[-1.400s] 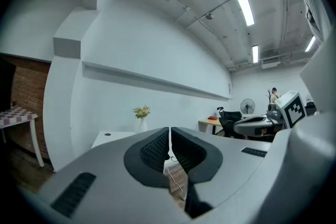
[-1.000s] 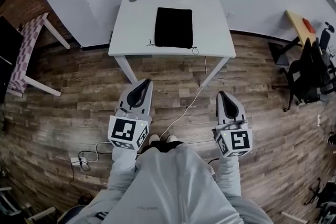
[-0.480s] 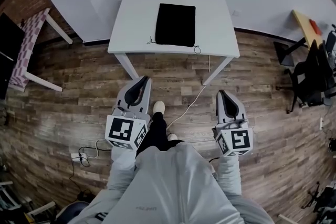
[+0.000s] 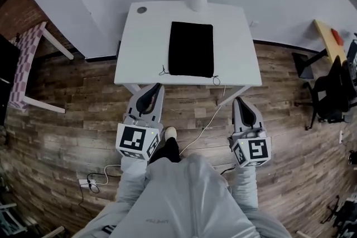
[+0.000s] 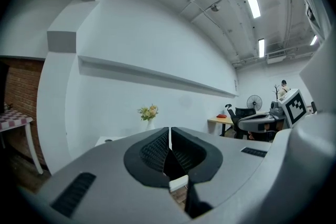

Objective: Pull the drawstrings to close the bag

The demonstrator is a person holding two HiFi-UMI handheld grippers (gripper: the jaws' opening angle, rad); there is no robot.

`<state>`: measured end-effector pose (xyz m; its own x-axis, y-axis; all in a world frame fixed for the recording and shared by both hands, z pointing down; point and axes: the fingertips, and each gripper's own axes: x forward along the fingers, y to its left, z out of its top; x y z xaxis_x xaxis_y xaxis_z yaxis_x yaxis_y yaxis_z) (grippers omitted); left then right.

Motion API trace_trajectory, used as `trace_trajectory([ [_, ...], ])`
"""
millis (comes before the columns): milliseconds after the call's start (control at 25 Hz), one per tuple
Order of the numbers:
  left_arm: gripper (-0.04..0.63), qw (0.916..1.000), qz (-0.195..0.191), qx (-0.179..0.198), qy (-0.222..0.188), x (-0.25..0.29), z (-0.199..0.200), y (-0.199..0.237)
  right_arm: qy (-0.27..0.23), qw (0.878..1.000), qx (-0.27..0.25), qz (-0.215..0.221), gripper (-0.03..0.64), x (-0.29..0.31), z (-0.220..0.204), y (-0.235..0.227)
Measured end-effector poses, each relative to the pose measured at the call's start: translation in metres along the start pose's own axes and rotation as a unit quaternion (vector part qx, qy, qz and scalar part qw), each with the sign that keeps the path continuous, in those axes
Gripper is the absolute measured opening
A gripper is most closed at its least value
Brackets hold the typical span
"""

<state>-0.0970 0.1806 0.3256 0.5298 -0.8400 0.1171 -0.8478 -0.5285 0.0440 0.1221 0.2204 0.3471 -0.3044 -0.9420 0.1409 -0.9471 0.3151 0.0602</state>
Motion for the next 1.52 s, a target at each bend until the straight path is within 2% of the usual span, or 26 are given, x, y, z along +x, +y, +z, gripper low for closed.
trace_trajectory([
  [440,0.037,0.9996,-0.026,0.0,0.013,0.083,0.009,0.084,0.015,1.0,0.009,-0.02,0.023,0.109,0.012,-0.01],
  [920,0.036,0.9977,-0.051,-0.013,0.044,0.132,-0.013,0.104,0.041,0.997,0.023,-0.062,0.023,0.143,-0.005,-0.038],
  [1200,0.036,0.9982,-0.037,-0.016,0.043,0.179,-0.012,0.113,0.049,0.997,0.025,-0.047,0.023,0.183,-0.013,-0.067],
  [1520,0.036,0.9996,-0.019,0.0,0.022,0.246,0.019,0.12,0.036,0.999,0.016,-0.014,0.023,0.248,0.006,-0.115],
])
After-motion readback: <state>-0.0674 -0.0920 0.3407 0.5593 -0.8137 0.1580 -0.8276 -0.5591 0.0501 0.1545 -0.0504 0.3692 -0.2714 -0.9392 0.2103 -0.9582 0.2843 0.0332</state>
